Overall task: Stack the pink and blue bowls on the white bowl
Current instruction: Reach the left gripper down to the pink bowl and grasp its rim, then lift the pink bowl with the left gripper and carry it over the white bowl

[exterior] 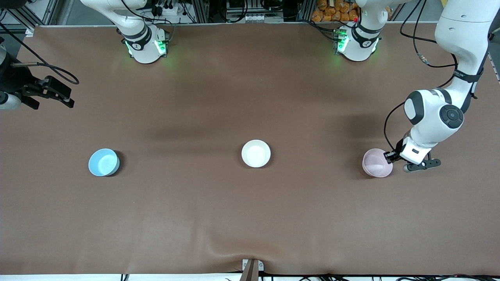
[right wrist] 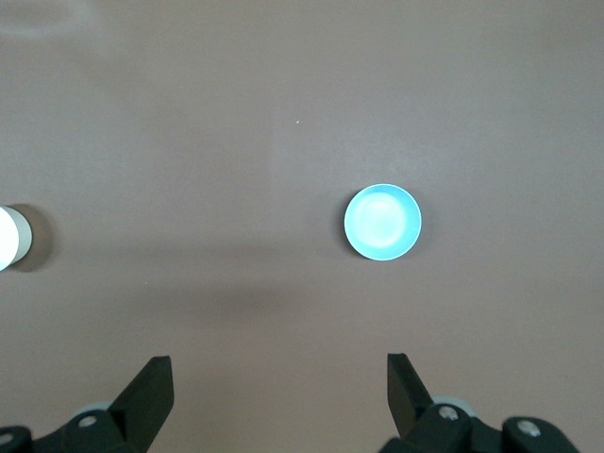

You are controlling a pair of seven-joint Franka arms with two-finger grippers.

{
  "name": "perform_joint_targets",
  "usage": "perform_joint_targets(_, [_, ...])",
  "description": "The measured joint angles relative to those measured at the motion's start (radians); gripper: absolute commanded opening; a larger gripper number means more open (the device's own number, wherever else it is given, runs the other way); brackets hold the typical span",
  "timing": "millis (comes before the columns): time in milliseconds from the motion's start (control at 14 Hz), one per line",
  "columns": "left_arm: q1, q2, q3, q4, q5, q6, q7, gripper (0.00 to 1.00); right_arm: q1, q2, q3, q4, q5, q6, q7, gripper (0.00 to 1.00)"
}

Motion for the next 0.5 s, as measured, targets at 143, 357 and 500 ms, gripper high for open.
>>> perform_joint_targets(143, [0.000, -0.012, -0.002, 0.004, 0.000, 0.000, 0.004, 0.00, 0.000, 0.000, 0.000, 0.000, 0.000, 0.000, 0.000, 1.00])
perform_joint_targets(357, [0.000, -0.046, -0.020, 0.005, 0.000, -0.021, 0.004, 0.00, 0.000, 0.000, 0.002, 0.000, 0.000, -0.001, 0.000, 1.00])
perform_joint_targets(500, [0.000, -0.083, -0.045, 0.014, -0.002, -0.061, 0.002, 0.00, 0.000, 0.000, 0.002, 0.000, 0.000, -0.002, 0.000, 1.00])
